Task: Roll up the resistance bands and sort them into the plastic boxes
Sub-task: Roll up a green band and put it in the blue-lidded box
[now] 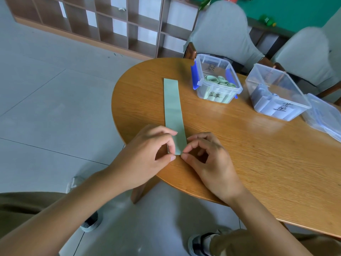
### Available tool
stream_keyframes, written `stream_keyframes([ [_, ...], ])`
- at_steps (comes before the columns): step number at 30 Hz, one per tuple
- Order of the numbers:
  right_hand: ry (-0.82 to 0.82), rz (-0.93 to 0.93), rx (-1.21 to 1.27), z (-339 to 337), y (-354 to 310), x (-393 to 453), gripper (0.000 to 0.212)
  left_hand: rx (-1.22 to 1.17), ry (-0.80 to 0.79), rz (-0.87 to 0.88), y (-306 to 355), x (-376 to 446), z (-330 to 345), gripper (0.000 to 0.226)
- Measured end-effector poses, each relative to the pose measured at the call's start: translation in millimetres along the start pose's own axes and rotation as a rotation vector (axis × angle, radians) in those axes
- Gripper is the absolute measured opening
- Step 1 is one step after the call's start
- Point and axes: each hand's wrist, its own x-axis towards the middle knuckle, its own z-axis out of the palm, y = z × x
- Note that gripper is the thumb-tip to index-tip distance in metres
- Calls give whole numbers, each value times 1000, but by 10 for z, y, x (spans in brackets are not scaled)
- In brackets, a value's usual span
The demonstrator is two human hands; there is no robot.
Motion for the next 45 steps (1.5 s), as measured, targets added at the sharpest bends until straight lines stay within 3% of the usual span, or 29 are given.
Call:
stream_keyframes([
  [16,-34,-50,-96,28,2,26,4,57,64,15,-31,31,56,13],
  [29,2,89,-164,112,-94,142,6,170,175,-77,41,84,139,18],
  [34,158,-2,-148,147,-111,134,24,136,275,-67,139,109,128,29],
  [40,297,-195,-308,236,-85,7,17,176,278,40,122,95,153,29],
  [45,232,-294,-379,216,-73,-48,9,247,247,163,78,58,147,12],
])
